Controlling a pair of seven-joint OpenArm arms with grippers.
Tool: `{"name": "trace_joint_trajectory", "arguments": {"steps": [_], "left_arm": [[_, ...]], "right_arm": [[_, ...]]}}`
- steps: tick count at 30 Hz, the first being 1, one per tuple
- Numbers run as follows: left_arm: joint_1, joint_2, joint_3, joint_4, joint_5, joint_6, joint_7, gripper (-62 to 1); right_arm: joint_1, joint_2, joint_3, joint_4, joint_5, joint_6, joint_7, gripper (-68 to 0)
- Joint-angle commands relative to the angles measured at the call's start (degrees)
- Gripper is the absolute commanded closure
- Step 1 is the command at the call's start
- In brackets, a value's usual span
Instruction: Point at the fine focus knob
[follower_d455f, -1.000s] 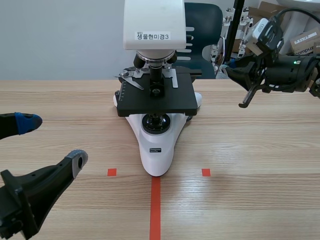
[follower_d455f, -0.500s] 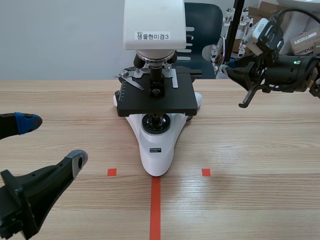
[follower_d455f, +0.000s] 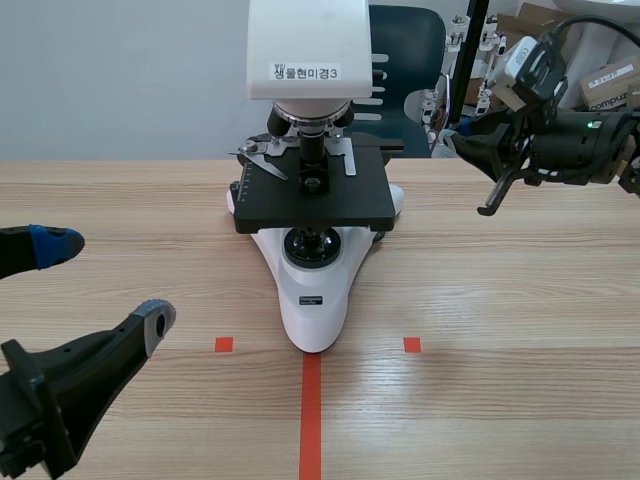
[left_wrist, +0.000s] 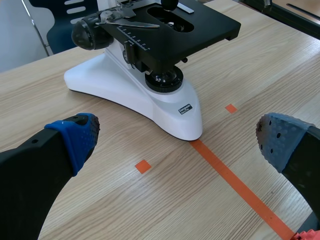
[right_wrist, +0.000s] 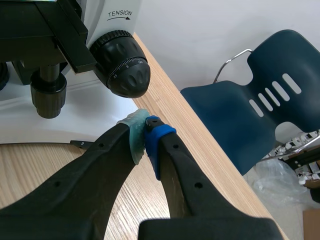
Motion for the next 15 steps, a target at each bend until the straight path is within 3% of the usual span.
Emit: {"name": "trace_joint_trajectory", "arguments": {"steps": [1,12,15], "left_arm": [[-0.04,0.15,-0.15,1.4,-0.37,-0.11,-0.66,-62.3],[-0.04,0.15,-0.15,1.4,-0.37,-0.11,-0.66,-62.3],[-0.04,0.15,-0.15,1.4,-0.37,-0.11,-0.66,-62.3]], "right_arm": [[1.88,0.96,0.42,0.74,0.85,0.44,0.83,-1.0],[1.86,1.11,0.44,0.74,0.9,0.44,0.81,-1.1],[1.38,2.56,0.44,0.74,3.74,0.44,0.61,-3.9]]}}
